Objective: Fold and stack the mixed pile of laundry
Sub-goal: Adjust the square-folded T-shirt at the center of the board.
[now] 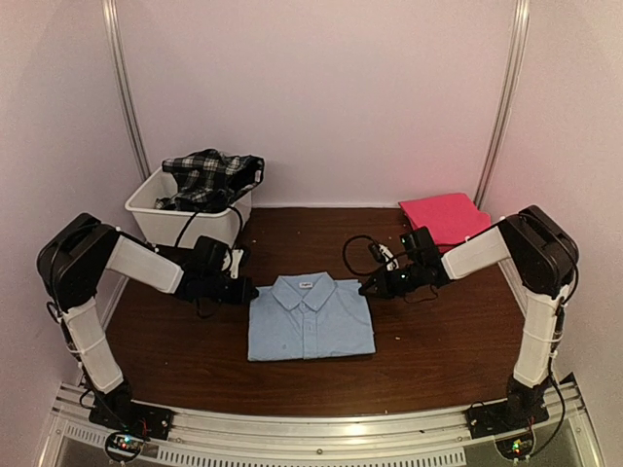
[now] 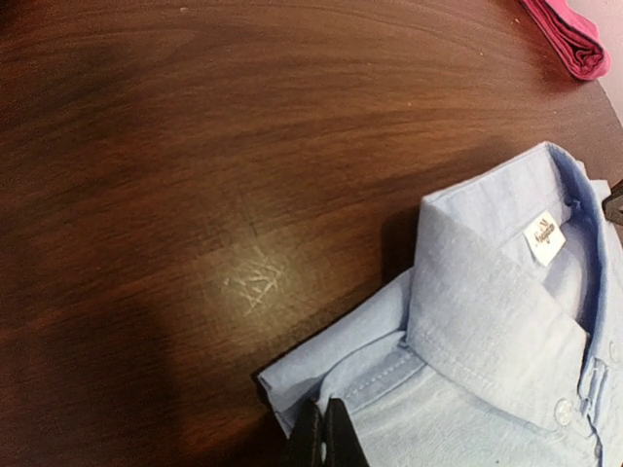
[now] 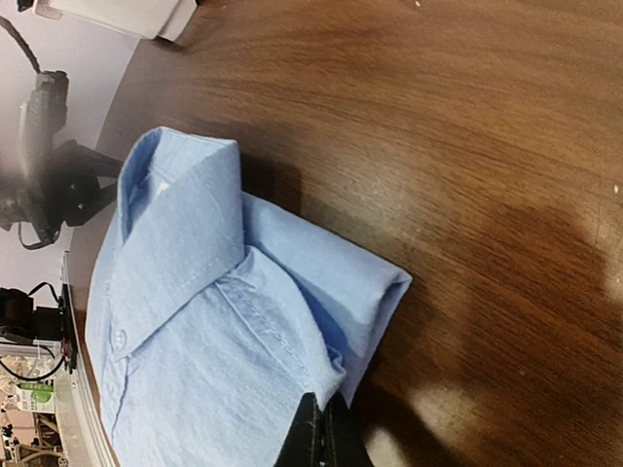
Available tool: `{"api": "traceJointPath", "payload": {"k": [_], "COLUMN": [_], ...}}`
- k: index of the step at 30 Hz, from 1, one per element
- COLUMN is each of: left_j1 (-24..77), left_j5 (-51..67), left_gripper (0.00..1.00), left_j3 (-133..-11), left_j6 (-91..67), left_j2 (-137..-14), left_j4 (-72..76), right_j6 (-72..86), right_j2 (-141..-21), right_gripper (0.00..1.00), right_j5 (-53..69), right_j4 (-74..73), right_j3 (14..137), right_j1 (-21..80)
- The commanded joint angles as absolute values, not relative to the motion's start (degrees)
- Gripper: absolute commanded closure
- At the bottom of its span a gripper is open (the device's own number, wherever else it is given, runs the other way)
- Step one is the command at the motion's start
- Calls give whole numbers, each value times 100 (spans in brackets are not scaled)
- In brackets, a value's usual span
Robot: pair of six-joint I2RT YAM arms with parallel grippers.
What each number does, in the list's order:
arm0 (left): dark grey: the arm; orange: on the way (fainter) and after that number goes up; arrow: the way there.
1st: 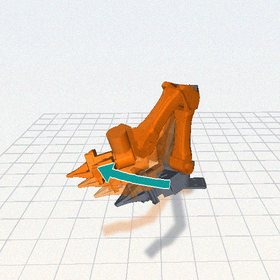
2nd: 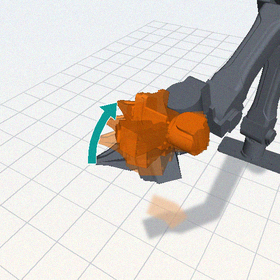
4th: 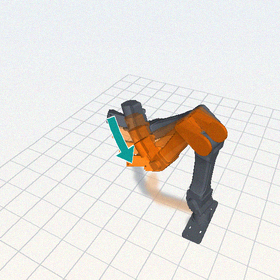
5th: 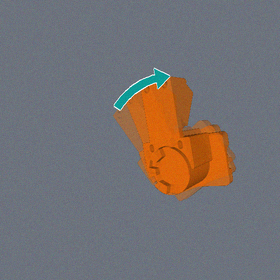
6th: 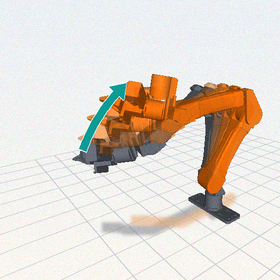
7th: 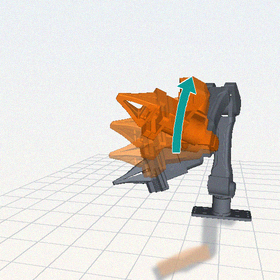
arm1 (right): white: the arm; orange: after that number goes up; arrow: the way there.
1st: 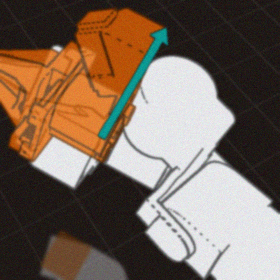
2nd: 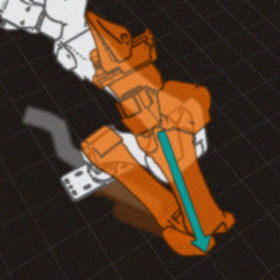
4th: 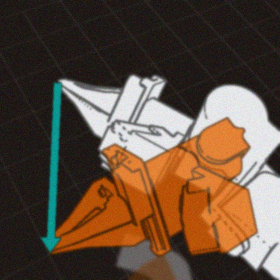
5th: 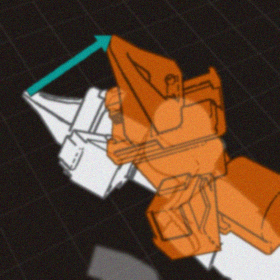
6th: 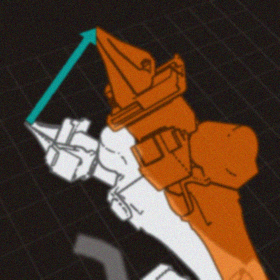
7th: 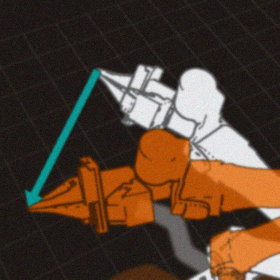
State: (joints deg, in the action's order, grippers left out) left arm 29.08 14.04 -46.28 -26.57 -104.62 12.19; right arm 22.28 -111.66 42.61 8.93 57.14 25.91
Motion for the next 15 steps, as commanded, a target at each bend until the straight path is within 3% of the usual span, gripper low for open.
{"api": "traceJointPath", "payload": {"k": [1, 15], "left_j1": [2848, 2845], "left_j5": [1274, 1269], "left_gripper": [100, 100], "left_j3": [-4656, -4460], "left_j6": [-2683, -2415], "left_j2": [-10660, -9655], "left_j4": [1257, 1282], "right_j6": [2155, 2028], "right_j2": [-11383, -10220], "right_gripper": [100, 100], "right_j5": [4198, 4242], "right_j4": [1005, 490], "right_j3": [5845, 5834], "right_j1": [2602, 2619]}}
